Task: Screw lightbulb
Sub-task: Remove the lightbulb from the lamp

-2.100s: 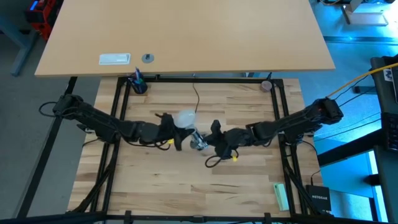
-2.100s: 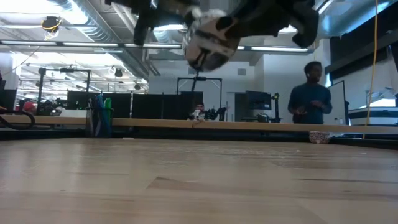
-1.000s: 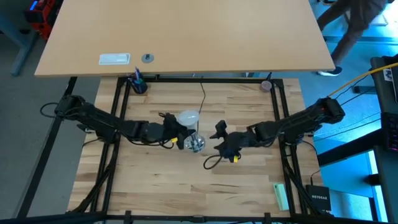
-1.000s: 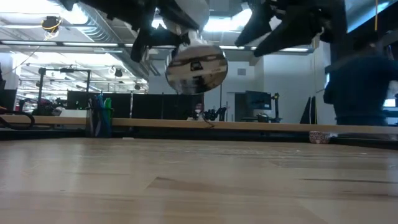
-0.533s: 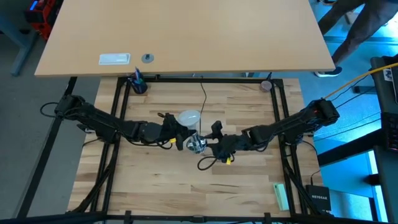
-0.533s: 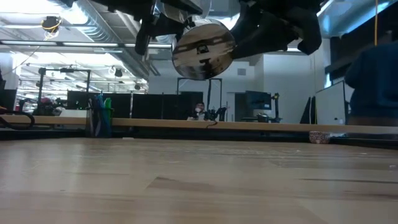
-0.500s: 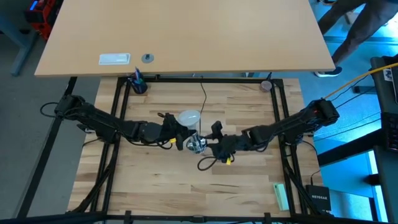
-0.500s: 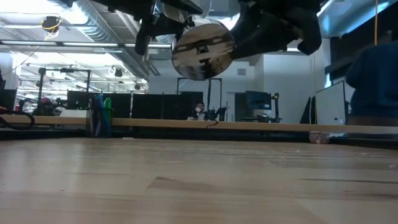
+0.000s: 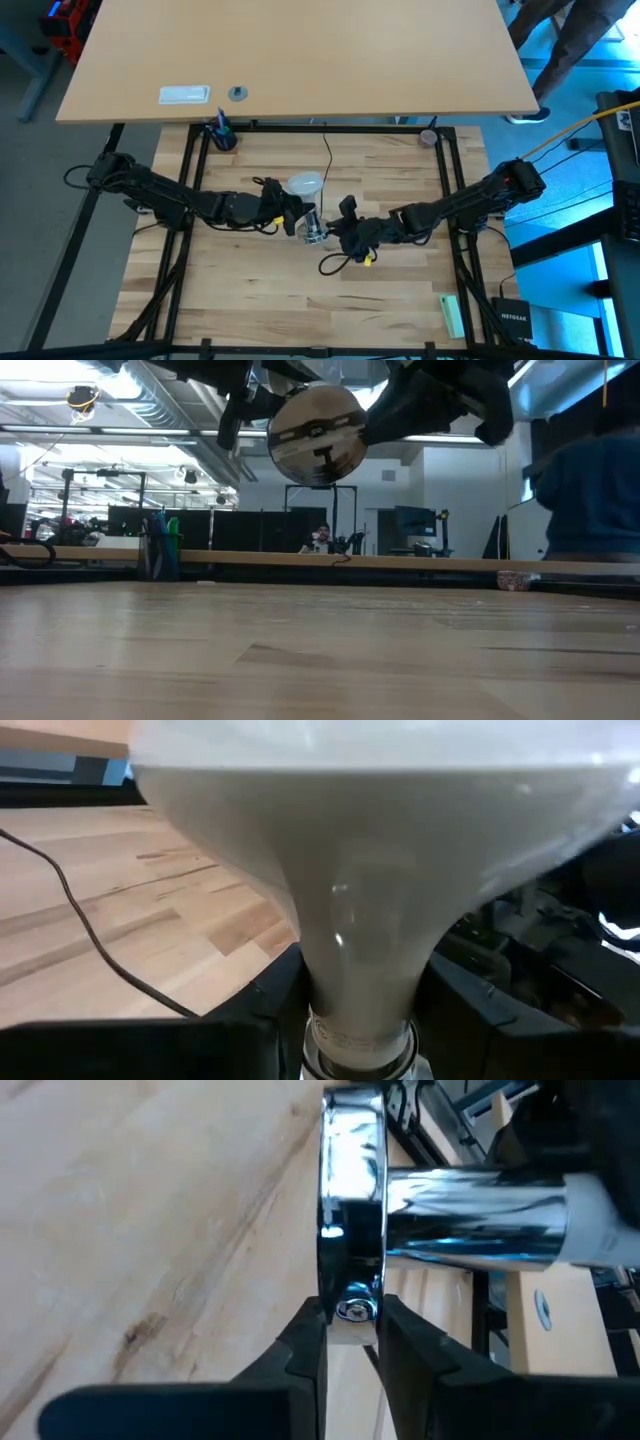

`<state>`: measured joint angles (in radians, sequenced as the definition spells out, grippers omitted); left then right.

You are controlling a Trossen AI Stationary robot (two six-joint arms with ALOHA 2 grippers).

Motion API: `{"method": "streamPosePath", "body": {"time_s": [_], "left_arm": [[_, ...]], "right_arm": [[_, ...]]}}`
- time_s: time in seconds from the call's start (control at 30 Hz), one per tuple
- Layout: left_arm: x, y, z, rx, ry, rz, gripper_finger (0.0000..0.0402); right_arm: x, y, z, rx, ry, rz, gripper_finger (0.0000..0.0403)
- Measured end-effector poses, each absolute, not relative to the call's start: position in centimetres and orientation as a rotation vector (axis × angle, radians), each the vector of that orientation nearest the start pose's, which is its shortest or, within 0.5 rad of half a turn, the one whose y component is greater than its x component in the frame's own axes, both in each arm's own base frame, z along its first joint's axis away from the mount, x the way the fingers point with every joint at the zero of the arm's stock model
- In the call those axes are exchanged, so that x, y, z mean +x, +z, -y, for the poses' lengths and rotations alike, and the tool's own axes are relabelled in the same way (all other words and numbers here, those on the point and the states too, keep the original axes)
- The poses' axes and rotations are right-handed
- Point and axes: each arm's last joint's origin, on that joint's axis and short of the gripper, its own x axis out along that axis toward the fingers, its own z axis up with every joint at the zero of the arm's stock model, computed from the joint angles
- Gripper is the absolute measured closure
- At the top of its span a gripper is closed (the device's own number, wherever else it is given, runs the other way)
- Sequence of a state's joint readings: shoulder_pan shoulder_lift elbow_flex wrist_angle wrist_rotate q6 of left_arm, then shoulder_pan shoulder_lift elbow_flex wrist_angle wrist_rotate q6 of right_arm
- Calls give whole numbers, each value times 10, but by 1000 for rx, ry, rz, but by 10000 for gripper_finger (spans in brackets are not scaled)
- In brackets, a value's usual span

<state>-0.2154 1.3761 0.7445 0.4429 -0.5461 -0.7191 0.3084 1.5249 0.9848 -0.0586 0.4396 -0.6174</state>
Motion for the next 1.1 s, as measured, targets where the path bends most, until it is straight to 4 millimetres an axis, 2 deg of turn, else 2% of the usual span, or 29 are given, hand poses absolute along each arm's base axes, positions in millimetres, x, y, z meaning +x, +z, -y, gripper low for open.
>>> {"method": "streamPosePath", "body": {"time_s": [0.27, 0.53, 0.67, 0.77, 0.93, 1.1], "left_arm": [[290, 247, 41, -654, 412, -69, 270], [290, 244, 38, -633, 426, -88, 270], [289, 233, 38, -594, 442, -158, 270], [291, 239, 38, -622, 434, -113, 271], [291, 234, 40, -619, 433, -133, 271], [291, 237, 43, -618, 417, -117, 271]], "right_arm": [[322, 258, -96, -771, 99, -471, 339], [338, 250, -102, -732, 119, -379, 341], [348, 251, -106, -720, 88, -301, 372], [349, 249, -106, -736, 89, -301, 382], [337, 261, -100, -760, -38, -363, 395], [315, 261, -95, -693, -16, -539, 379]]}}
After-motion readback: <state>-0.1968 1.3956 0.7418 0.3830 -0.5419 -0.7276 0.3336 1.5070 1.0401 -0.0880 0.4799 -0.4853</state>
